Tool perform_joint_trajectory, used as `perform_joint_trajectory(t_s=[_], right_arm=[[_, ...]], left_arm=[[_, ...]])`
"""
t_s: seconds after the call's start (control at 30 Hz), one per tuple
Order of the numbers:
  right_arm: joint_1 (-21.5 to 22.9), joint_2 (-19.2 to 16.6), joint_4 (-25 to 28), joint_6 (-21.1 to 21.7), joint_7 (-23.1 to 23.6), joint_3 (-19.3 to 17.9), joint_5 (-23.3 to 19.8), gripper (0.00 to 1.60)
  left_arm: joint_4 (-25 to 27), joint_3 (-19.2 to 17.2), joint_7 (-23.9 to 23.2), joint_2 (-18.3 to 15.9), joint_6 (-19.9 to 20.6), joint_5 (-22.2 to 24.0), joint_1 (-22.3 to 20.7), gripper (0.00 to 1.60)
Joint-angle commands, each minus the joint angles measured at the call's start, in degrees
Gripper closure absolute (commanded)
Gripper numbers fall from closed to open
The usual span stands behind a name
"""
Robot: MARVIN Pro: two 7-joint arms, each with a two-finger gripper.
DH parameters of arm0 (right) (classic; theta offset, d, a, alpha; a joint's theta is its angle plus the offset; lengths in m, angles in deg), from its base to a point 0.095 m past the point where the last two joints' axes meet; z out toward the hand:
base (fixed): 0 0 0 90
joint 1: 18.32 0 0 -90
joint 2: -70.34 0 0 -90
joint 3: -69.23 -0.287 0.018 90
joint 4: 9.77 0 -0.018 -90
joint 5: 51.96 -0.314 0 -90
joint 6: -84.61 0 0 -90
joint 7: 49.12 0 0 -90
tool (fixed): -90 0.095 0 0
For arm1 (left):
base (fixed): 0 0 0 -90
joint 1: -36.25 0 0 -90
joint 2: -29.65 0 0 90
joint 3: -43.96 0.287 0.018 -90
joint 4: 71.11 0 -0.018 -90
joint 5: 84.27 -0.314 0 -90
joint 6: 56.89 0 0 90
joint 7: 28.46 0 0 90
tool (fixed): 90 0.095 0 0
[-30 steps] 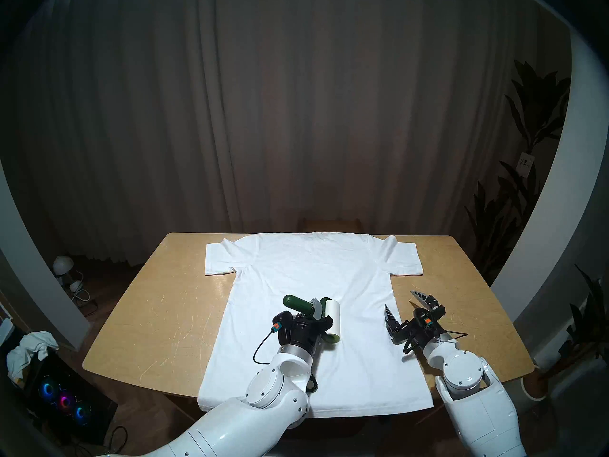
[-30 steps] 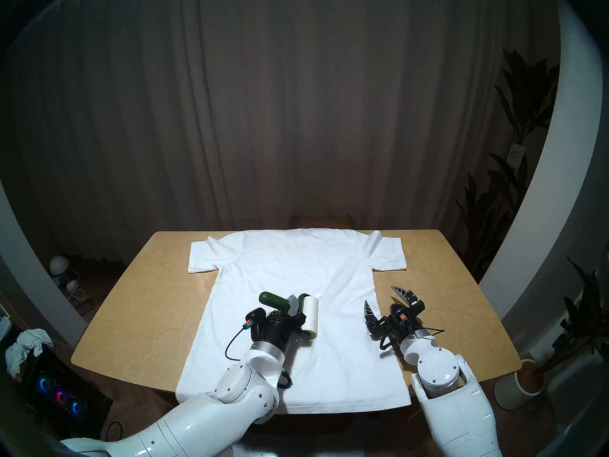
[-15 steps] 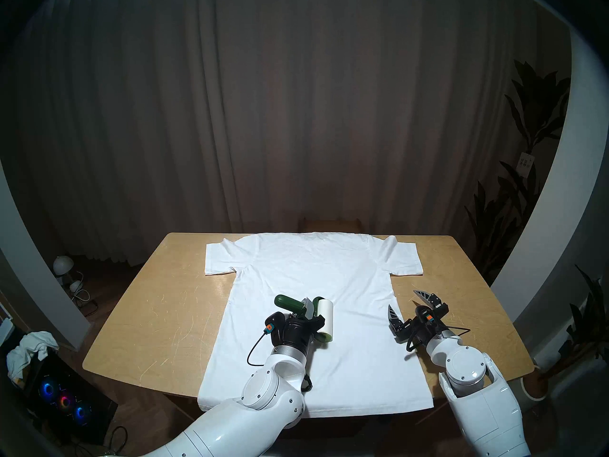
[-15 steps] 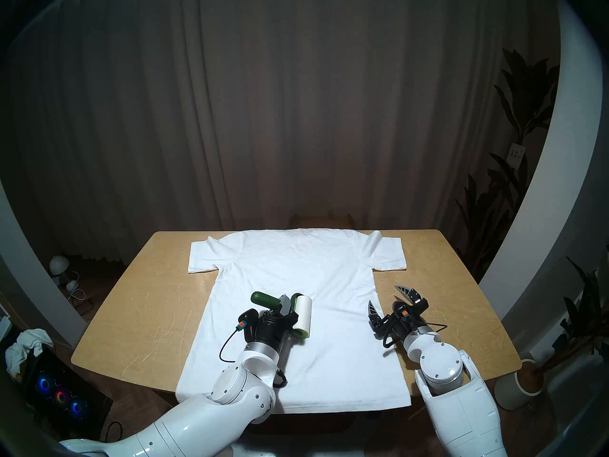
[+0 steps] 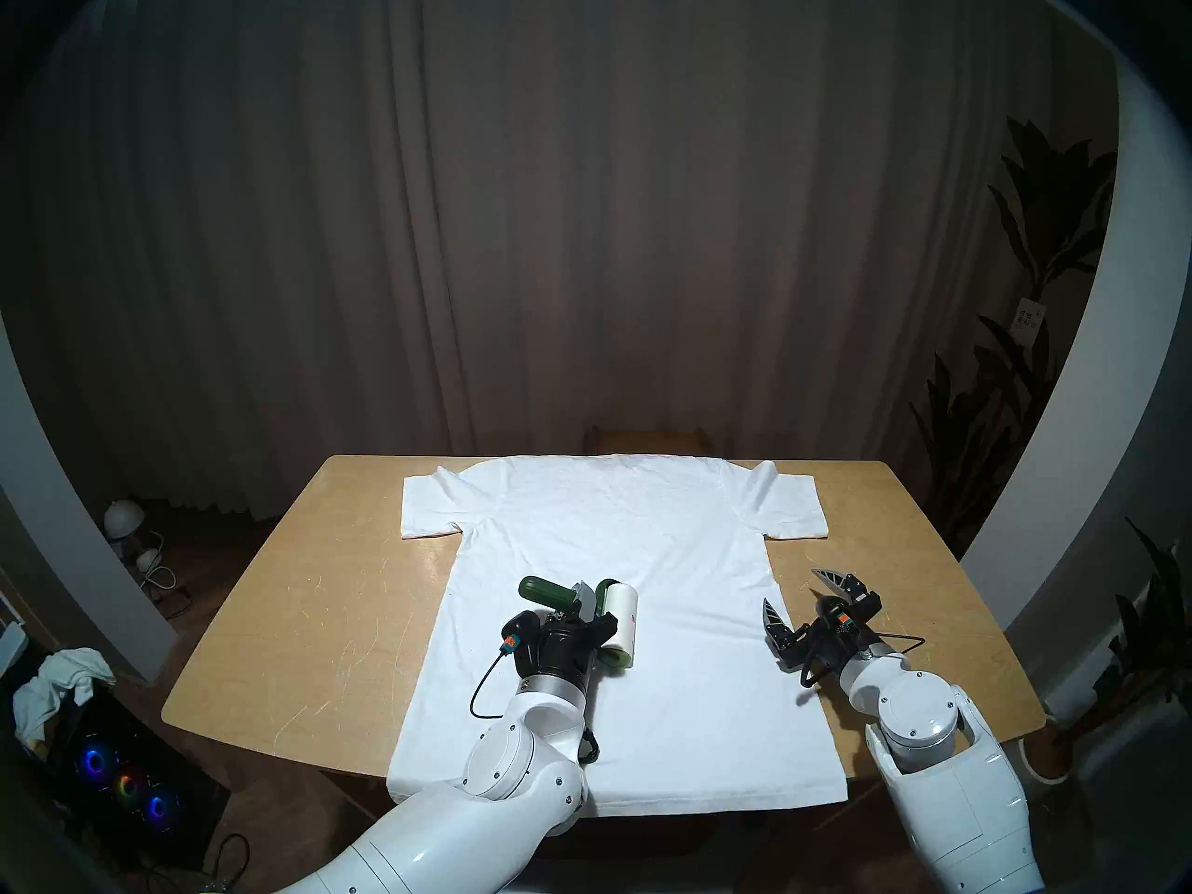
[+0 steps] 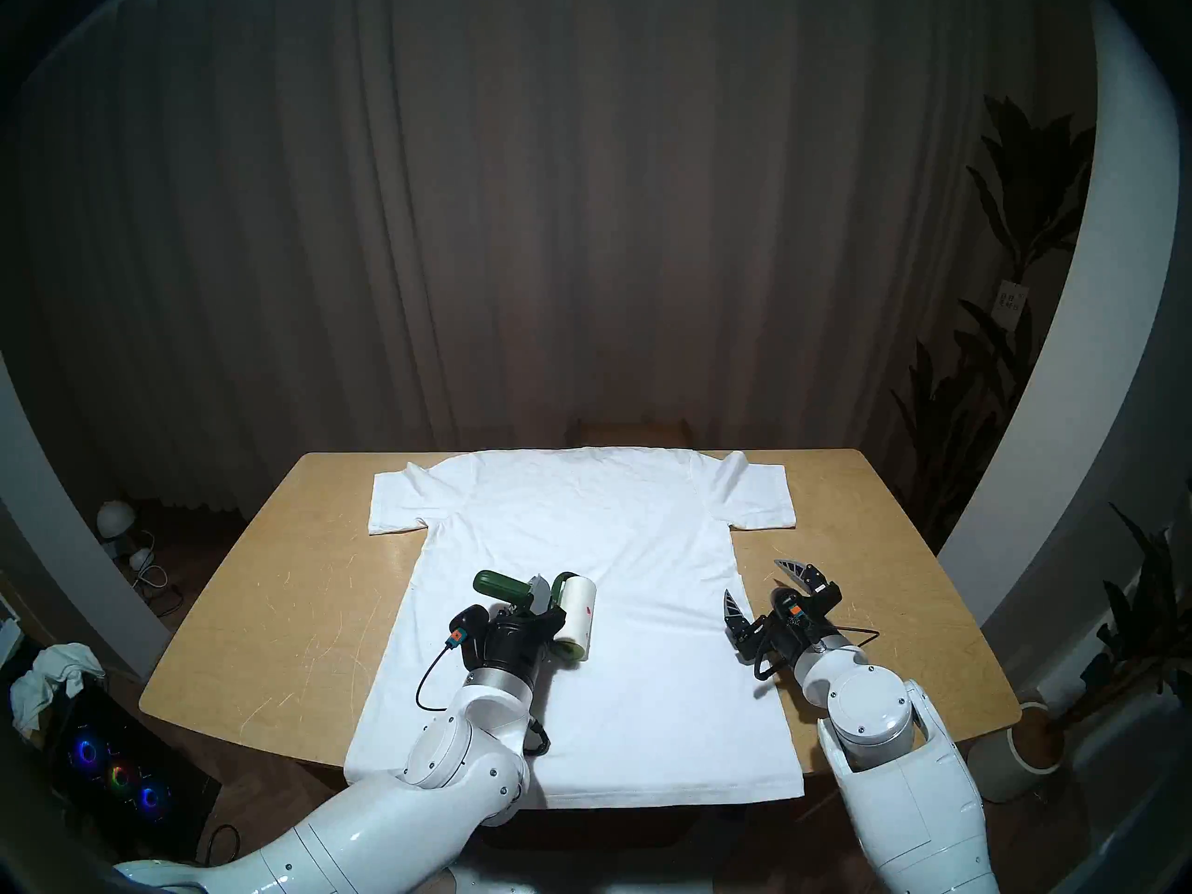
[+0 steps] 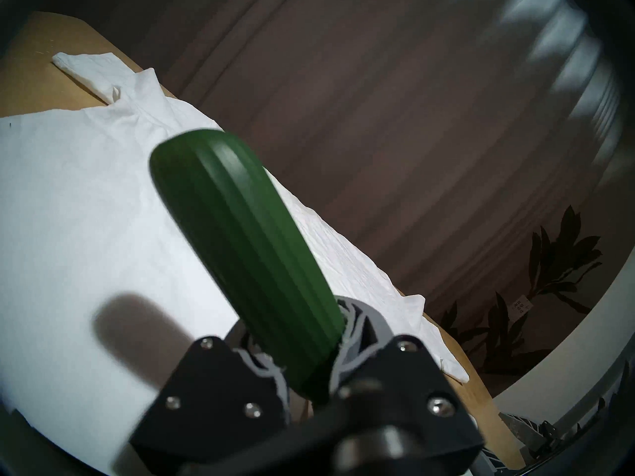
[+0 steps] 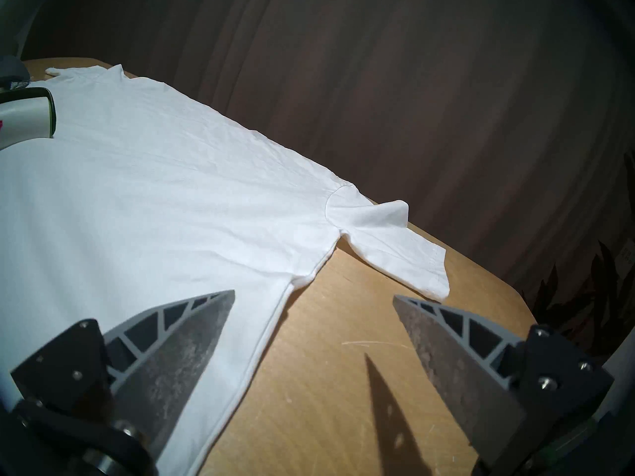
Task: Use the fur roller to clean a top
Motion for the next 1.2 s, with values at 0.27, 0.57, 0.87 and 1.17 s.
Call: perform_joint_trajectory(t_s=[0.27,0.57,0.87,1.17], right_arm=[[-1.99,0.87,-1.89,0.99,-1.34,-0.38,0.37,0.00],[-1.68,1.58,-2.18,1.16,-1.91,-0.26,0.32,0.00],[-1.49,1.90,-2.49,1.34,-2.52,0.26,0.81,0.00],[-1.38,1.86,-2.45,1.42,-3.41,0.82,1.00,0.00]], left_arm=[[-1.68,-3.28,3.04,-3.30,-0.72,0.69,2.50,1.60],[-1.28,-6.60,4.13,-5.87,-2.14,1.76,4.52,1.60],[0.00,-8.94,4.62,-8.08,-3.20,2.94,6.86,1.60],[0.47,-11.28,4.86,-9.81,-4.15,4.06,7.79,1.60]])
